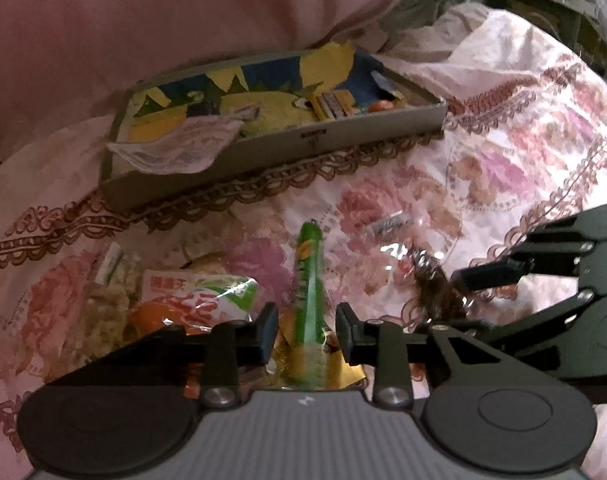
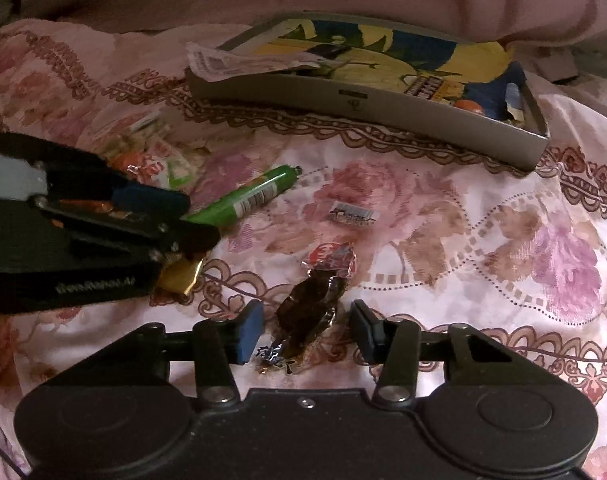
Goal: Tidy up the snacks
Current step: 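Close the left gripper on the green tube while the right gripper closes on the brown candy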
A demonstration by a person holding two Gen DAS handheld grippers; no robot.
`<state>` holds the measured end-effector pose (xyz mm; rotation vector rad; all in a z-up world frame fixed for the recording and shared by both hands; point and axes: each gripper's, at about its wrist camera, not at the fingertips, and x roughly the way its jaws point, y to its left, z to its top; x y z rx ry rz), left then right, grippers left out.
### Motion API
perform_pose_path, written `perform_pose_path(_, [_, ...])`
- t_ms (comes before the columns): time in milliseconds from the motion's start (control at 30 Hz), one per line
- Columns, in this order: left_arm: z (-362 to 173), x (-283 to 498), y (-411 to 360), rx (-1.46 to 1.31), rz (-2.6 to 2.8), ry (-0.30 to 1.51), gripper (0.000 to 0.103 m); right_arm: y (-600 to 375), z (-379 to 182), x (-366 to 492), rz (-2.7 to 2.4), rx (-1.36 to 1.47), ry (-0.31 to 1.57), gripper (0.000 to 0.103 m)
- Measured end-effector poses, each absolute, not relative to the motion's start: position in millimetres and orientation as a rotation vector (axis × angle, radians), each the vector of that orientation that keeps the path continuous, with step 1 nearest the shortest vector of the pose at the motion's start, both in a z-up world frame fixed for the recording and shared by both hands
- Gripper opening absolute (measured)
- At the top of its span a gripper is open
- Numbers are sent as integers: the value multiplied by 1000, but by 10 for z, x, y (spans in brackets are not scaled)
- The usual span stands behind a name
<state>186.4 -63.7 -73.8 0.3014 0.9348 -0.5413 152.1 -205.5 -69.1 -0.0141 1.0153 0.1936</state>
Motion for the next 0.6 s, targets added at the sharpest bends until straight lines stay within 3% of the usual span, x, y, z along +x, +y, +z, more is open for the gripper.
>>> perform_pose_path(433, [-849, 1949, -718, 322, -519, 982, 34, -2088, -709, 1534, 174, 12, 1015, 55])
perform_pose_path(467, [-849, 1951, -718, 320, -516, 985, 34, -2090, -710, 1531, 176, 11, 1012, 55])
perform_pose_path(500, [-847, 1954, -718, 316, -513, 988, 35, -2091, -708, 1525, 177, 13, 1006, 48])
perform_pose_path(600, [-840, 1957, -704, 298, -505, 997, 33, -2080, -698, 1511, 174, 6, 993, 48])
